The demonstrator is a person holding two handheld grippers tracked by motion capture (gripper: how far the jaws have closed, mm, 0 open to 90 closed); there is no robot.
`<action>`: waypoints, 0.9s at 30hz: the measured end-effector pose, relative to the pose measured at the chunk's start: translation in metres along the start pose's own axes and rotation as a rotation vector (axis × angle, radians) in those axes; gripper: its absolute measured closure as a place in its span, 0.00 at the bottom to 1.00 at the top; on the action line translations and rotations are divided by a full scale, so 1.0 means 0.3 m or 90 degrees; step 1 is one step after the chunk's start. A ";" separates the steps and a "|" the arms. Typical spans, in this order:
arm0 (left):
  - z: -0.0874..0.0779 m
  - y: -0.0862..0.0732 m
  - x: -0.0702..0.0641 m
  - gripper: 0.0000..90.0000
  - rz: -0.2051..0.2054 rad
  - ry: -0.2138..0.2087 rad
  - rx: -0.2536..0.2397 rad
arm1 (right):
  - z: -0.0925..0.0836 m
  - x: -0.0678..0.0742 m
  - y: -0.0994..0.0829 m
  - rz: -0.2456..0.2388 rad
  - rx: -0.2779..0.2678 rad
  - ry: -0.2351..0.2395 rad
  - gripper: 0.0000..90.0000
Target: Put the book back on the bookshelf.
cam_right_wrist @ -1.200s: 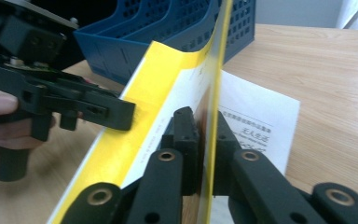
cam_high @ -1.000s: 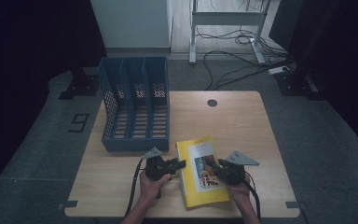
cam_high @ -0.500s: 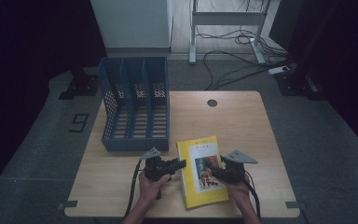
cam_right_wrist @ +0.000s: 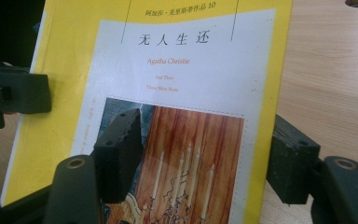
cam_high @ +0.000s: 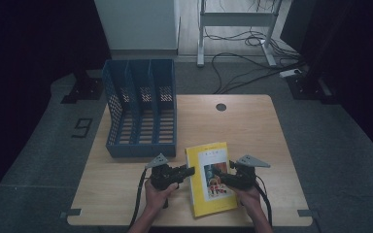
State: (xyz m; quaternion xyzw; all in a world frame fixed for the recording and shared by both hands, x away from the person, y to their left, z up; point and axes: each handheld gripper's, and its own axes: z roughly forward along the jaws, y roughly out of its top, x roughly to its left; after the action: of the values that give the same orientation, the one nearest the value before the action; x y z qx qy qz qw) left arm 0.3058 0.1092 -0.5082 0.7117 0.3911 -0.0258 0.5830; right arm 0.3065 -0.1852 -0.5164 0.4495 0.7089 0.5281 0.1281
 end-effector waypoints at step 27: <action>-0.014 0.015 -0.045 0.79 0.025 -0.011 0.008 | 0.024 -0.007 -0.008 0.053 -0.007 0.061 0.17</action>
State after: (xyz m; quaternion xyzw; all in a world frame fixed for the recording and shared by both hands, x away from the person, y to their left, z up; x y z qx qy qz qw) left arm 0.2974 0.1056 -0.4967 0.7226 0.3717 -0.0228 0.5824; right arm 0.3113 -0.1825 -0.5219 0.4521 0.6922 0.5576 0.0745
